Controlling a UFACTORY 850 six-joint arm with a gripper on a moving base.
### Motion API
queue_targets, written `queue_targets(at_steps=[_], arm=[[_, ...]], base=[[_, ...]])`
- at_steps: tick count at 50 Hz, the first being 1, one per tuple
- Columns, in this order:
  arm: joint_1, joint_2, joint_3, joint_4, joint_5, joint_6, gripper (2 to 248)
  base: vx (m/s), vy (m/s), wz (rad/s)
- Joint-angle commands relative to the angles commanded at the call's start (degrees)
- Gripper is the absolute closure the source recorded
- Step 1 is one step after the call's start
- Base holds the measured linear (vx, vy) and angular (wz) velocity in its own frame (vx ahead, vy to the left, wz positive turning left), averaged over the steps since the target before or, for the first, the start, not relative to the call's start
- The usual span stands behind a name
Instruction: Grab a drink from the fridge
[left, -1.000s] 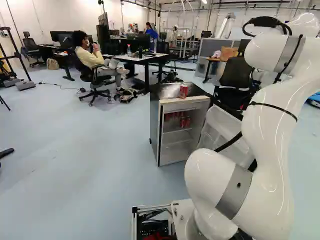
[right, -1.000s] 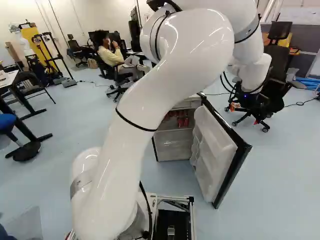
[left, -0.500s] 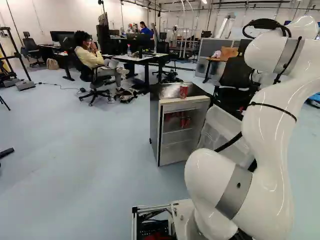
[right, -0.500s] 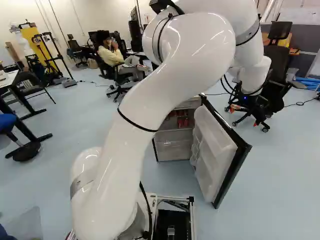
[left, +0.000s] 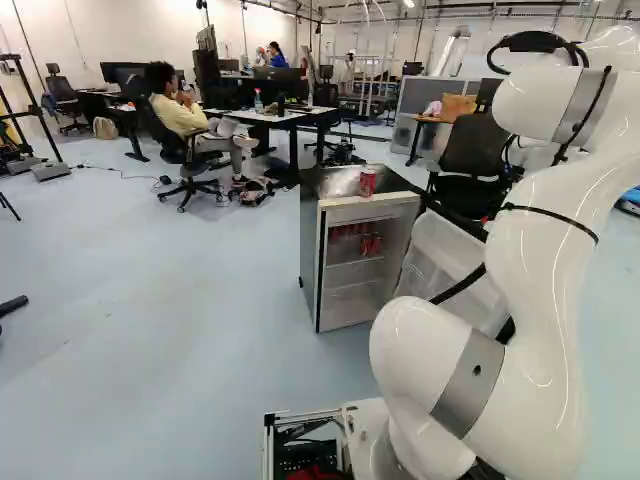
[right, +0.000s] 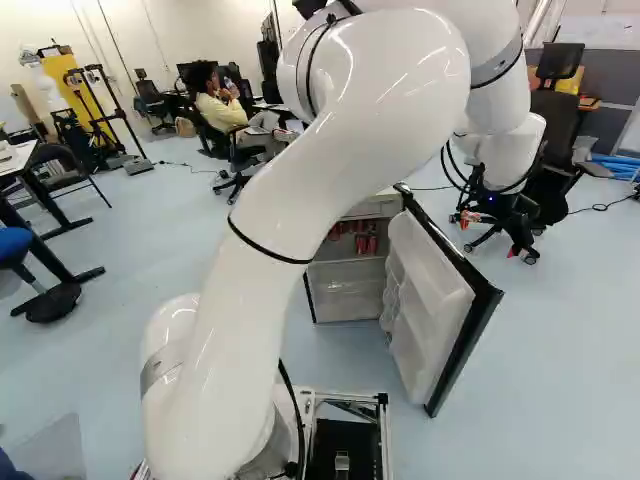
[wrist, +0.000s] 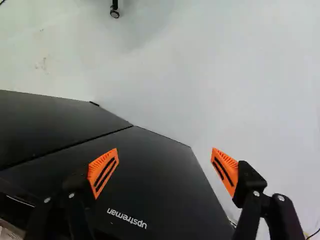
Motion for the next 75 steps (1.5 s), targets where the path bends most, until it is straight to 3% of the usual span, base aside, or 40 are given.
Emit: queue_targets(at_steps=[44,75], arm=[[-0.5,6.9,10.2,0.0,0.0,0.0,3],[0.7,12.2,17.9,0.0,0.0,0.0,3]], base=[[0.000,0.000,0.000],[0.000,0.000,0.000]])
